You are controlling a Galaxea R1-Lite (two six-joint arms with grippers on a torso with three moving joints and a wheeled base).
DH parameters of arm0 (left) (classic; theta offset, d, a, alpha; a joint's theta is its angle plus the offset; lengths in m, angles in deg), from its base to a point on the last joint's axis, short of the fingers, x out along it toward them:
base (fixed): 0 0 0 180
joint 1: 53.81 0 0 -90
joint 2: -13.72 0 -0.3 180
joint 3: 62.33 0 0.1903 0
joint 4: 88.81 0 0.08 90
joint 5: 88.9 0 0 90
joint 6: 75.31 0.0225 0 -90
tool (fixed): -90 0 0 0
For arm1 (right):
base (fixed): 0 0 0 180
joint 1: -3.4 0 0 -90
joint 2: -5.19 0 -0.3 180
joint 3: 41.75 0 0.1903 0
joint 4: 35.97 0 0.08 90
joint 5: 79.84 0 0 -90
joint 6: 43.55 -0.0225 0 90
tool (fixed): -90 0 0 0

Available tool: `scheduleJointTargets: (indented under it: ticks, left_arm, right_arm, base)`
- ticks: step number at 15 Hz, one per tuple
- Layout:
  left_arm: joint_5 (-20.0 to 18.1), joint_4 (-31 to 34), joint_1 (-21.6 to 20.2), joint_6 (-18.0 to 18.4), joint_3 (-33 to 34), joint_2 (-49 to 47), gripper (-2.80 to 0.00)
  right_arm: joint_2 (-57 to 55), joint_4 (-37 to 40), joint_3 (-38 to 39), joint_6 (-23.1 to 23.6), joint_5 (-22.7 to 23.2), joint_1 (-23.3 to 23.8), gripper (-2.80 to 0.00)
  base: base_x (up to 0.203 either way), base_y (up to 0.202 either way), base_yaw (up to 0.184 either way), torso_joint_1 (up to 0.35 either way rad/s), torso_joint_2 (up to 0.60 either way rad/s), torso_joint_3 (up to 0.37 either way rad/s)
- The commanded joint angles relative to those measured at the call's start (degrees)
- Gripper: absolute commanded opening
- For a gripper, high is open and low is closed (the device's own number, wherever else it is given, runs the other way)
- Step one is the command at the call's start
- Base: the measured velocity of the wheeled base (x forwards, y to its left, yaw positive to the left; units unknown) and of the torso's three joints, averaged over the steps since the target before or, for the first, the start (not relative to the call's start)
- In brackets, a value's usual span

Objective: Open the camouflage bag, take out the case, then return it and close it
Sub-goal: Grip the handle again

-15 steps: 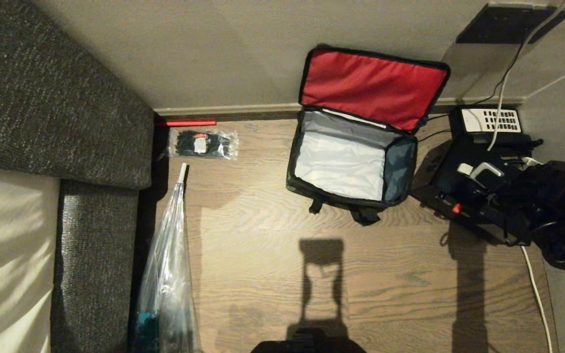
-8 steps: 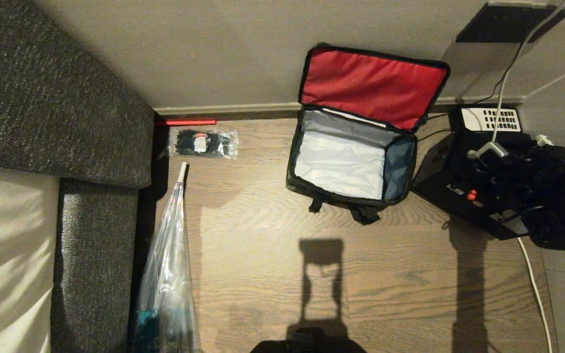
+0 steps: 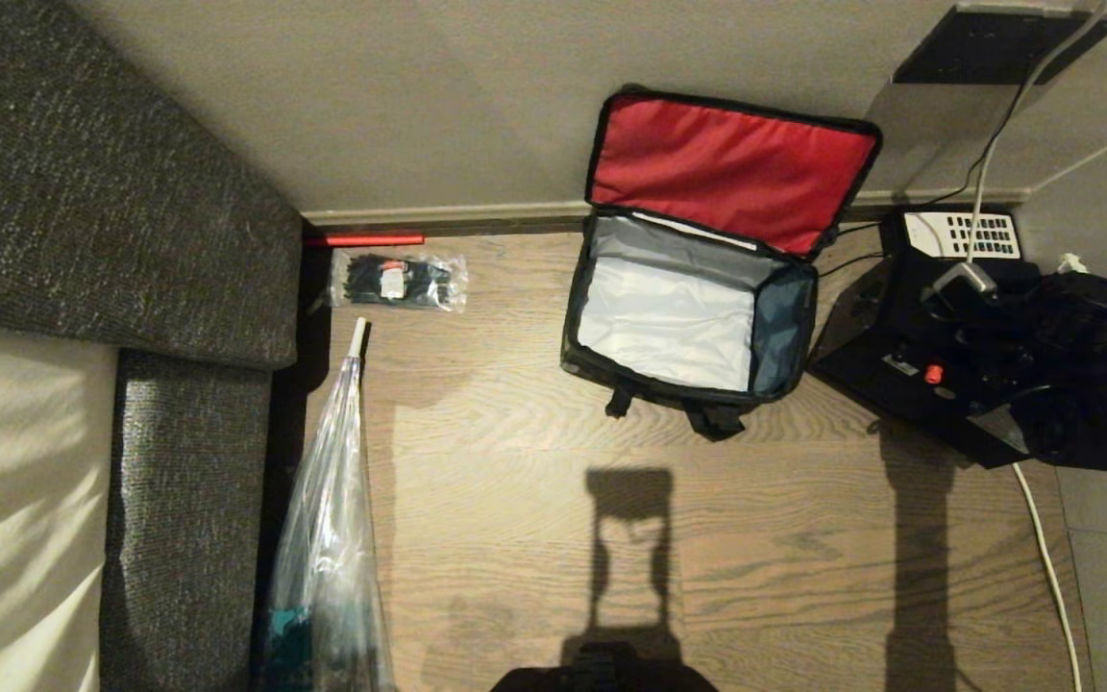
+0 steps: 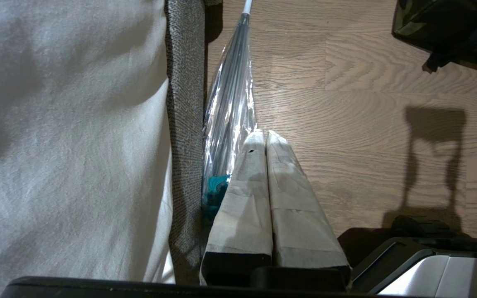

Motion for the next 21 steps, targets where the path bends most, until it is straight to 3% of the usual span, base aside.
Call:
scheduleJointTargets:
  ticks: [1, 6, 7, 12, 16, 21]
  left_arm:
    - [0.04, 0.00, -0.01, -0.02, 0.01, 0.09, -2.80]
    - [0.04, 0.00, -0.01, -0.02, 0.01, 0.09, -2.80]
    - [0.04, 0.00, -0.01, -0.02, 0.01, 0.09, -2.80]
    - [0.04, 0.00, -0.01, -0.02, 0.01, 0.09, -2.80]
    - [0.04, 0.00, -0.01, -0.02, 0.01, 0.09, -2.80]
    - [0.04, 0.00, -0.01, -0.02, 0.01, 0.09, -2.80]
  right_arm:
    - [-2.80, -0.06, -1.51, 0.58, -0.93, 0.77, 0.00]
    - [-4.78, -0.60, -2.88, 0.56, -1.39, 0.96, 0.00]
    - [-4.69, -0.58, -2.69, 0.65, -1.39, 0.96, -2.80]
    - [-5.30, -1.55, -2.19, 0.21, -1.56, 0.87, -2.80]
    - [-4.93, -7.13, -1.08, 1.62, -1.41, 0.79, -2.80]
    - [-0.63, -9.82, 3.46, 2.32, -1.48, 0.61, -2.80]
  base:
    - [0.000, 0.000, 0.000, 0.000, 0.00, 0.000]
    - [0.000, 0.000, 0.000, 0.000, 0.00, 0.000]
    - [0.000, 0.000, 0.000, 0.000, 0.00, 0.000]
    - [0.000, 0.000, 0.000, 0.000, 0.00, 0.000]
    - [0.000, 0.000, 0.000, 0.000, 0.00, 0.000]
    - [0.000, 0.000, 0.000, 0.000, 0.00, 0.000]
